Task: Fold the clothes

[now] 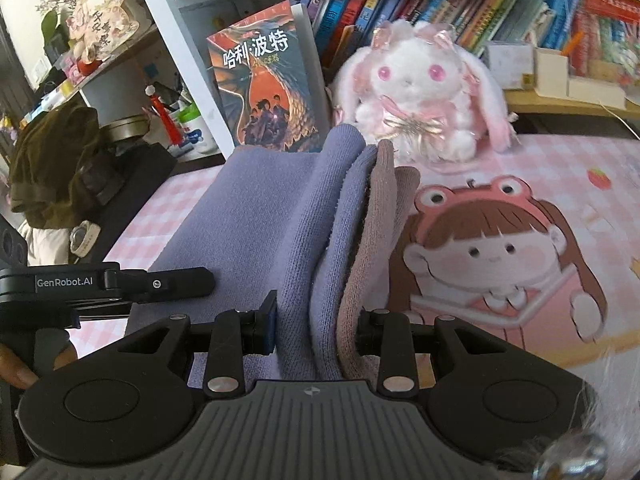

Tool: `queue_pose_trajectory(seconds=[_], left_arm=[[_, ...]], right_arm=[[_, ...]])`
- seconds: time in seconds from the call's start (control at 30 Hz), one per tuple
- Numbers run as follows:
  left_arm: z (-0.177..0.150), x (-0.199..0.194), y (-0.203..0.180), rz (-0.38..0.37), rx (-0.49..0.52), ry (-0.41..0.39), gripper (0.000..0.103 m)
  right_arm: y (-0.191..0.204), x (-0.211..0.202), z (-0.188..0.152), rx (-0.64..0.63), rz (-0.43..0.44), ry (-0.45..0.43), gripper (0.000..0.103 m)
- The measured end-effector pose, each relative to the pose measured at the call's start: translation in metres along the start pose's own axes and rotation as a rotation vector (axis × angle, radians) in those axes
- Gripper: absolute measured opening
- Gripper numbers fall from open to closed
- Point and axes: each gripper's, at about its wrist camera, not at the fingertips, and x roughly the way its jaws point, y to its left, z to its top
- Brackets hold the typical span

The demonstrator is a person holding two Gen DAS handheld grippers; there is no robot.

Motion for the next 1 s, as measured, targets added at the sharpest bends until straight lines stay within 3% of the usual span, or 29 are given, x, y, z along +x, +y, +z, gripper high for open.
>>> queue_pose_trajectory(seconds=[0.47,0.6,0.67,0.7,0.77,1.0], left_arm=[[0.051,0.039,0.017,0.024,0.047,-0.096,0.045],[0.048,0.054,0.029,0.034,0.029,-0.066,0.046],[0.045,0.065,0.039,0.077,0.001,-0.019,0.052],[0.043,0.066,0.044,0.079,-0.013,-0.022,0.053],[0.042,0.066,0.048,0.061,-0.032,-0.026,0.055],[0.042,0.063,0.042,0.111,-0.036,-0.030,0.066]], right_arm=[[-0.016,0.064,0.047,-0.014,0.027,-0.077,0.030],[-0.029,0.076,0.047,0.013,0.037,-0.064,0.032],[-0.041,0.091,0.041,0.075,0.016,-0.002,0.036],[-0.047,0.099,0.038,0.106,0.005,0.031,0.043],[-0.059,0.101,0.033,0.183,0.033,0.016,0.049],[-0.054,0.100,0.035,0.157,-0.029,0.027,0.074]])
